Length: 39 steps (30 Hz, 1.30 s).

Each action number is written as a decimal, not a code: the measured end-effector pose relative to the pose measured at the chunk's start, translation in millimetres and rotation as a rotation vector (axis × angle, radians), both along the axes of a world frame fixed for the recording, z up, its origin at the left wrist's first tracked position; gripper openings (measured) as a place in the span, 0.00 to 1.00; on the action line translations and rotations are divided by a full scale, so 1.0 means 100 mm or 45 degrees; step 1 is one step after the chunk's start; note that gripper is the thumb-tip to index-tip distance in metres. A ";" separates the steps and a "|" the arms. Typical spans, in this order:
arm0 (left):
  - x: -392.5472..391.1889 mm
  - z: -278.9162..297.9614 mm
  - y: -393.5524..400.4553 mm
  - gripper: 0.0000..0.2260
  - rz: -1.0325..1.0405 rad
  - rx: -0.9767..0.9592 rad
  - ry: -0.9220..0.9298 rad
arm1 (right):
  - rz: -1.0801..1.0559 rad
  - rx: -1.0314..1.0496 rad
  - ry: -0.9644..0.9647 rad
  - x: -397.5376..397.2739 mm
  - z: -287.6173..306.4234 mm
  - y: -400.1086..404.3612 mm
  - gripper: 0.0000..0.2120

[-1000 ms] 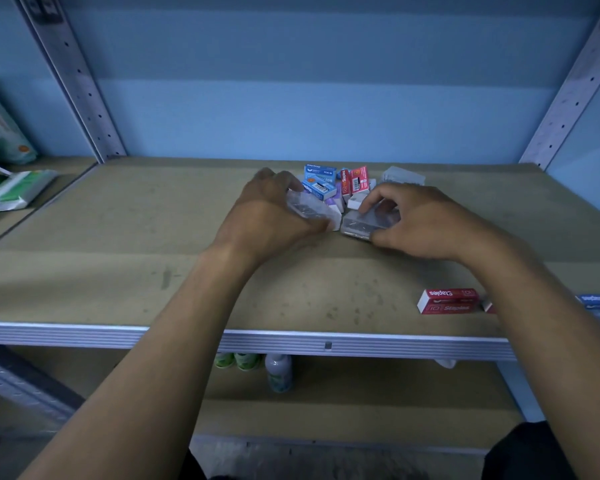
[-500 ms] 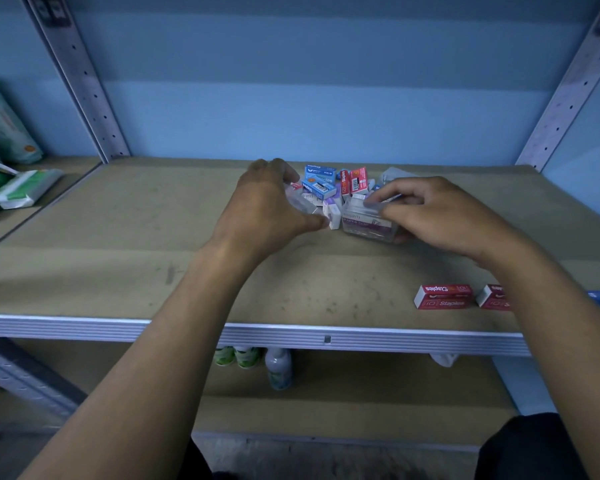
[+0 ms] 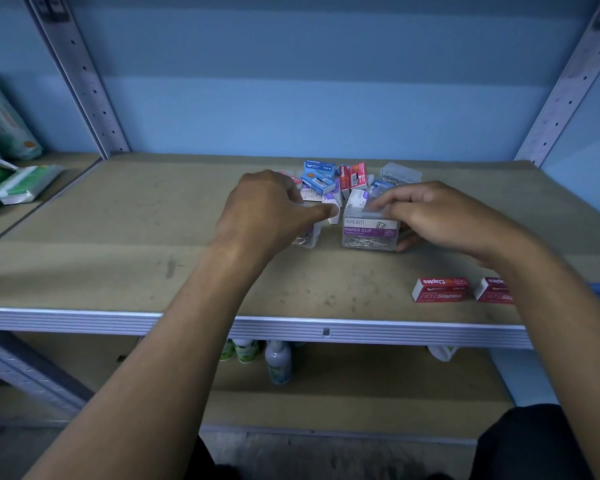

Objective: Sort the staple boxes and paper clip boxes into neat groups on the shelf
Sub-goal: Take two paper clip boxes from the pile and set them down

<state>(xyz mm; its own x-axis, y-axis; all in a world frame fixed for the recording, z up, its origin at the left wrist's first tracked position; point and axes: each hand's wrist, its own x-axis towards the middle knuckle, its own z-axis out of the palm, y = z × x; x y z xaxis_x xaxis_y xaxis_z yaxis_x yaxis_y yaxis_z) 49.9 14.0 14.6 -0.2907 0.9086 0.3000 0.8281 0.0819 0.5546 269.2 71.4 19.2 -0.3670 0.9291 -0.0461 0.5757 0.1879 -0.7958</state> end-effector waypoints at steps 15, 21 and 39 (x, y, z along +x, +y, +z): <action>0.00 -0.04 -0.04 0.31 -0.009 -0.126 0.138 | 0.048 0.070 -0.071 0.05 -0.04 0.05 0.13; -0.13 0.03 -0.14 0.25 -0.208 -0.069 -0.044 | 0.090 0.188 -0.099 0.10 -0.04 0.06 0.07; -0.38 0.05 -0.25 0.14 -0.465 -0.066 0.074 | 0.154 0.420 -0.340 0.06 0.02 -0.01 0.13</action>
